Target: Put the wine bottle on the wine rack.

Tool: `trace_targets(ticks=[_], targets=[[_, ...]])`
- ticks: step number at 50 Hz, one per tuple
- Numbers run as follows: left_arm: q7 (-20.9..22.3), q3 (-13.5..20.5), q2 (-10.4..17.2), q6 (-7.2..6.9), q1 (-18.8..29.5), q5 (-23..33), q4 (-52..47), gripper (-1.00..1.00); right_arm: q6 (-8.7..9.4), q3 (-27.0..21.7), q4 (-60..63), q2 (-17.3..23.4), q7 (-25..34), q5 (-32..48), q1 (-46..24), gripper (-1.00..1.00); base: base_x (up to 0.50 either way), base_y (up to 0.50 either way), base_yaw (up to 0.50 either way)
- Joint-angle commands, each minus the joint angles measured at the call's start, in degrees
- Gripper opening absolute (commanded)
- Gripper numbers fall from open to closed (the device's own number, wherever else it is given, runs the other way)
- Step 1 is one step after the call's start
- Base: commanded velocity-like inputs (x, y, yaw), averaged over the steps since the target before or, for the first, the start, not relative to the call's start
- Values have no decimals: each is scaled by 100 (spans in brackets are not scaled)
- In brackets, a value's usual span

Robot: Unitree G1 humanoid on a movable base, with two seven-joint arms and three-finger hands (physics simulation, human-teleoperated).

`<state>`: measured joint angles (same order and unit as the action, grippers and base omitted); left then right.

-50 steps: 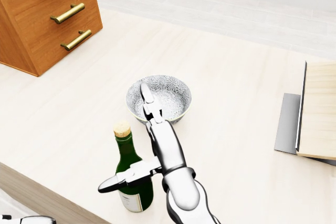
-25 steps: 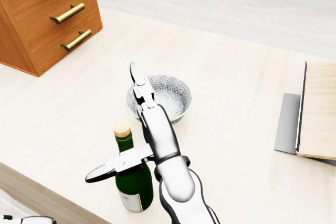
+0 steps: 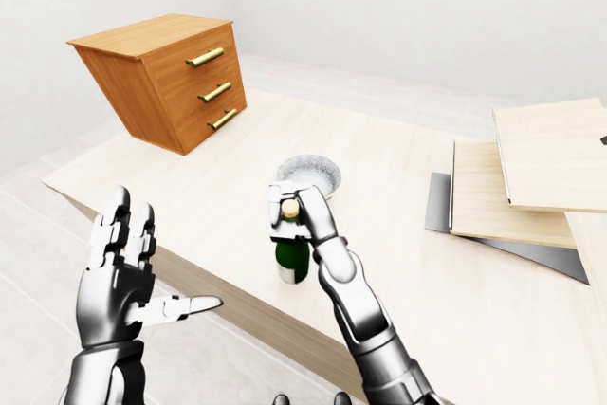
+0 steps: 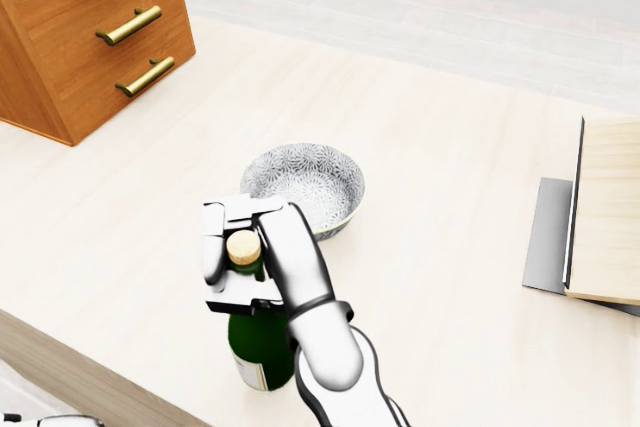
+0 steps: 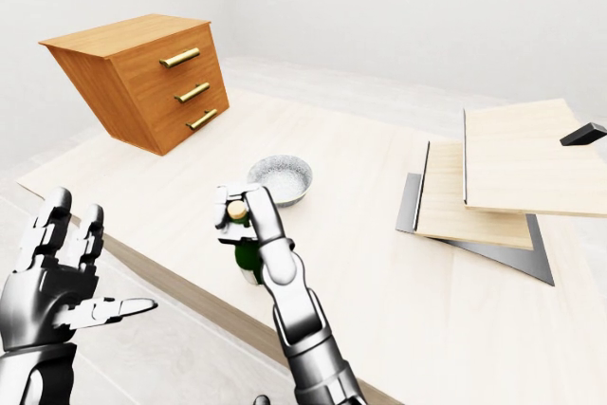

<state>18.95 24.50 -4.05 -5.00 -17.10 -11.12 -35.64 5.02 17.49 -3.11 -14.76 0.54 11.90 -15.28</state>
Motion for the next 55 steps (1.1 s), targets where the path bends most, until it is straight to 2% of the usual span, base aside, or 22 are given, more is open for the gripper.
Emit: trace_targets(ticks=[1,19,29,39,46,55], targets=[[18,-4,-24,0,-26,6,-20,100,-2,-58,102,110,-53,-185,89,-100,0,0,0],[33,-99,-57,0,-60,78,31,100,-2,-36,681,179,-66,-227,213,-100,0,0,0],[-15,-216,-46,0,-43,155,102,100,-2,-22,1823,209,65,-258,49,-100,0,0,0],[-65,-241,-14,0,-31,142,18,100,-2,-116,2449,265,116,-293,-190,-100,0,0,0],[-64,-256,-14,0,-36,142,51,100,-2,-525,2723,367,229,-508,-503,-100,0,0,0],[-93,-306,3,0,-28,158,72,100,-2,-1602,3013,728,225,-1144,-1353,-100,0,0,0]])
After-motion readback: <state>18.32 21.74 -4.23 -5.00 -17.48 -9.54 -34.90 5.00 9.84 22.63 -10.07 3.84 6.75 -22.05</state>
